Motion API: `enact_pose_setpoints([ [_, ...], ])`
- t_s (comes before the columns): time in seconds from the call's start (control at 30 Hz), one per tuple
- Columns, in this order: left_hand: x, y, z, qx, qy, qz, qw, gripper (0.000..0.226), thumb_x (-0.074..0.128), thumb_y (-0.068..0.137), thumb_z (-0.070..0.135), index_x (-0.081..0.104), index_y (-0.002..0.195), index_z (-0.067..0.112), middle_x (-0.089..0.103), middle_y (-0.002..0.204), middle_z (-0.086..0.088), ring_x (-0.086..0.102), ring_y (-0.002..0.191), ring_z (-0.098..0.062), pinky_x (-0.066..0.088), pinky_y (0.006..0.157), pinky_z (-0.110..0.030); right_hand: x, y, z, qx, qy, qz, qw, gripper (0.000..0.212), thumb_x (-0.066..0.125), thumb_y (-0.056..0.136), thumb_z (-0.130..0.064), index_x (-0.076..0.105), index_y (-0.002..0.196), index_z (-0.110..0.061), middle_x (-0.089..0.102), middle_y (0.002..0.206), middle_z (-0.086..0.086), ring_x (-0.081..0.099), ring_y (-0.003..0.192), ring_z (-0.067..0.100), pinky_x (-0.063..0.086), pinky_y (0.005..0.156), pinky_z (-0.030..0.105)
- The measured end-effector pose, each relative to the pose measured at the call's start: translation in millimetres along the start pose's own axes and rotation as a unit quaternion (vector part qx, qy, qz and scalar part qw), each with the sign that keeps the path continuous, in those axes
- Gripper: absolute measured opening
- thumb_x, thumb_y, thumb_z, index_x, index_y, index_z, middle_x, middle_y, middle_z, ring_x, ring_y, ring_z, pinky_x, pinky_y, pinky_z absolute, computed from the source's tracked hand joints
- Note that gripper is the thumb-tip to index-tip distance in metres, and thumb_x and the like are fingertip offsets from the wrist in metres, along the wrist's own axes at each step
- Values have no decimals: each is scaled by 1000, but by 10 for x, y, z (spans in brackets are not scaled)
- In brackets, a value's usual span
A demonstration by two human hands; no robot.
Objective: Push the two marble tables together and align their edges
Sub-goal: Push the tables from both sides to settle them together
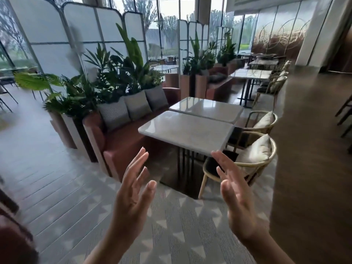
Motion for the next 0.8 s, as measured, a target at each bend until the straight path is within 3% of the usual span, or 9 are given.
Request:
enact_pose_setpoints([
  [0.23,-397,1520,-963,3,6,-27,1000,60,58,93,34,47,149,16,45,165,3,39,156,-14,38,123,-45,528,1475,669,-4,-4,28,1000,72,50,94,-83,50,153,-43,50,163,-16,42,157,12,34,126,60],
  [0.37,-477,2265,-1606,3,10,-35,999,61,59,93,37,48,150,16,46,165,8,40,155,-15,39,122,-46,680,2274,1145,-15,-11,42,999,56,50,99,-58,51,153,-41,52,162,-14,42,157,12,32,127,62],
  [0.47,-551,2849,-2130,12,18,-40,999,69,63,97,53,48,150,13,44,166,4,39,156,-18,39,122,-48,843,2885,1623,-13,-18,44,999,62,50,99,-72,50,153,-42,52,162,-15,42,156,10,33,126,60],
  [0.53,-600,3273,-2519,23,25,-37,999,66,60,100,52,46,151,13,44,166,3,39,156,-20,40,122,-48,985,3331,1980,-23,-21,47,998,69,49,97,-79,49,154,-40,51,163,-13,42,157,11,33,125,58],
  [0.6,-631,3678,-2905,25,37,-33,998,60,56,99,40,45,151,12,43,167,0,39,156,-21,40,121,-50,1130,3794,2309,-27,-24,44,998,70,49,97,-79,49,154,-39,52,162,-11,43,156,14,34,124,57],
  [0.8,-785,4858,-3814,35,56,-54,996,71,57,101,62,44,151,13,40,168,-6,38,157,-26,40,120,-61,1591,5112,3057,10,-41,42,998,70,47,95,-83,47,154,-46,51,162,-19,44,154,4,36,123,51],
])
Point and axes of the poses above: each hand's wrist, its own y-axis towards the middle knuckle, its own x-axis out of the palm, z = x × y, the point moved 8 cm from there along y, towards the middle knuckle
